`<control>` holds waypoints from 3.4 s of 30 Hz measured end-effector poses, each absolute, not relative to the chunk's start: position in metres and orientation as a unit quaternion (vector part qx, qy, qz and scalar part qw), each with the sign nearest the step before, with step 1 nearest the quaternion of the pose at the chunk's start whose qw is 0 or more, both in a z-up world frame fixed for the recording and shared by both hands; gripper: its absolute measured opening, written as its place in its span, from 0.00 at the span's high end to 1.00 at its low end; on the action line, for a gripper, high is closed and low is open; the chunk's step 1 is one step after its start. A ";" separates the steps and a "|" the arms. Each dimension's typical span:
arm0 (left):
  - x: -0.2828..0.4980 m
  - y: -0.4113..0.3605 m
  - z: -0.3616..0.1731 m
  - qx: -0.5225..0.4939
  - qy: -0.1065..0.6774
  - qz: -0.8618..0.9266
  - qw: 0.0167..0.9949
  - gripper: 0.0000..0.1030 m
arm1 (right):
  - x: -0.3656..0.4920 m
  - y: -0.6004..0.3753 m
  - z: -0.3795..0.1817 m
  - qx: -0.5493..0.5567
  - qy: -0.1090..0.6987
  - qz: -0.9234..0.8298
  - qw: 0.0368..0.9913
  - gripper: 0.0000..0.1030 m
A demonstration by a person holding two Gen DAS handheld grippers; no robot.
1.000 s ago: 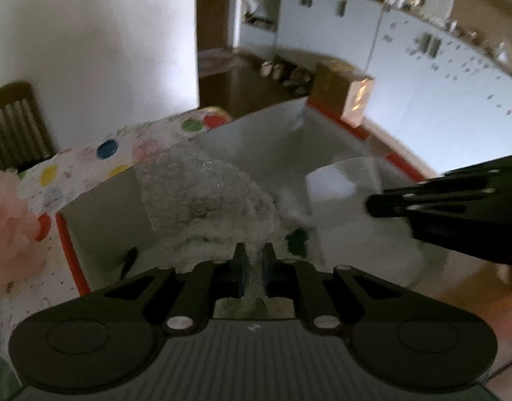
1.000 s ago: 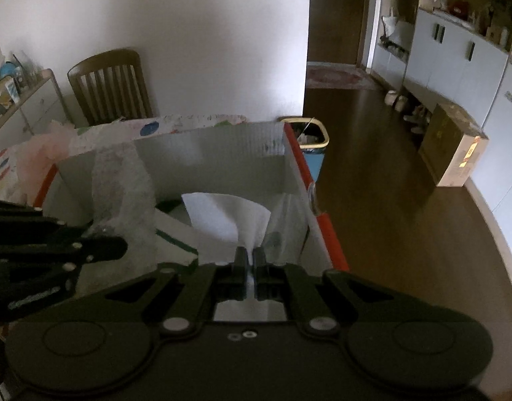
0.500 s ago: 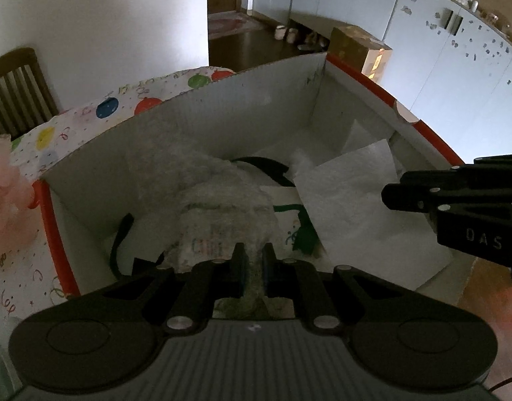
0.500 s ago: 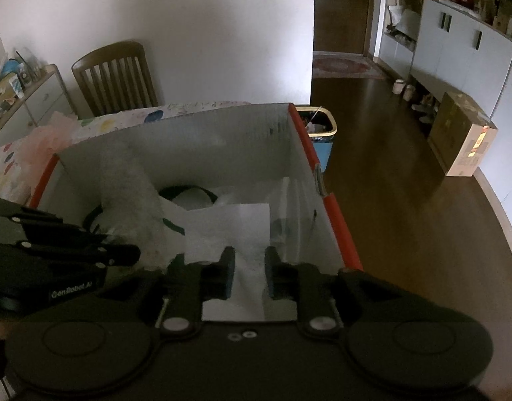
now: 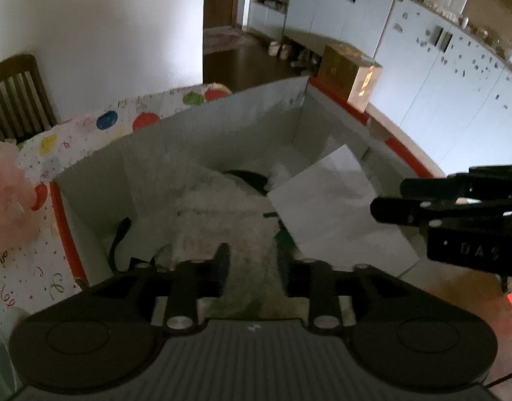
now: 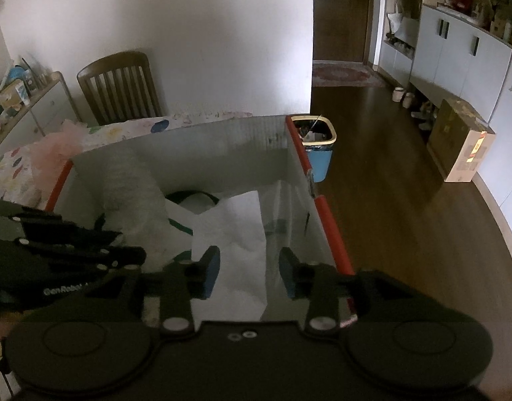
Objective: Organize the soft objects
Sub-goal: 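Carry bubble wrap with left gripper and tissue with right gripper into the red box, then open both grippers and lift them out of the red box, then grasp the black cloth with the left gripper while the right gripper grasps the green-black sponge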
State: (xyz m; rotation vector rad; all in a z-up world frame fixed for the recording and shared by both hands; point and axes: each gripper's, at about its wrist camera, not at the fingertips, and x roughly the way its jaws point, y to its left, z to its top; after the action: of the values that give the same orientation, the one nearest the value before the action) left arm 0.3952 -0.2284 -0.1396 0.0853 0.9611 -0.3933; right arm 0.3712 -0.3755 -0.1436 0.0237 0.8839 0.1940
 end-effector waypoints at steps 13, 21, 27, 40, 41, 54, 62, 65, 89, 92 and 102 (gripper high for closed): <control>0.359 -0.213 -0.105 0.020 0.411 -0.206 0.888 0.28 | 0.340 -0.378 -0.120 0.018 0.400 0.100 0.911 0.35; 0.324 -0.192 -0.080 -0.002 0.389 -0.219 0.895 0.22 | 0.311 -0.374 -0.097 0.022 0.375 0.113 0.920 0.22; 0.298 -0.165 -0.061 -0.014 0.370 -0.220 0.902 0.19 | 0.287 -0.365 -0.080 0.024 0.358 0.127 0.925 0.10; 0.249 -0.088 -0.059 -0.037 0.360 -0.197 0.911 0.09 | 0.239 -0.314 -0.073 0.023 0.349 0.169 0.921 0.00; 0.247 -0.082 -0.060 -0.040 0.360 -0.197 0.911 0.09 | 0.237 -0.306 -0.075 0.018 0.352 0.172 0.920 0.00; 0.208 -0.020 -0.096 -0.017 0.361 -0.197 0.911 0.00 | 0.223 -0.234 -0.117 0.029 0.406 0.175 0.897 0.01; 0.187 -0.001 -0.136 -0.012 0.366 -0.197 0.909 0.00 | 0.226 -0.202 -0.147 0.044 0.451 0.150 0.879 0.02; 0.187 0.001 -0.153 -0.001 0.375 -0.193 0.907 0.00 | 0.228 -0.192 -0.158 0.040 0.463 0.136 0.875 0.03; 0.231 -0.029 -0.207 0.069 0.382 -0.221 0.895 0.00 | 0.269 -0.152 -0.209 0.009 0.525 0.087 0.846 0.10; 0.239 -0.027 -0.210 0.045 0.392 -0.226 0.891 0.00 | 0.272 -0.151 -0.210 0.010 0.526 0.090 0.846 0.13; 0.240 -0.026 -0.210 -0.010 0.404 -0.261 0.877 0.38 | 0.271 -0.159 -0.209 0.043 0.519 0.115 0.846 0.29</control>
State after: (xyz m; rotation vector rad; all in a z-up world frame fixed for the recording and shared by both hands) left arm 0.2399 -0.0262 -0.2104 -0.0205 0.8424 -0.5437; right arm 0.2706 -0.1594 -0.2093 0.0913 1.0952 0.2433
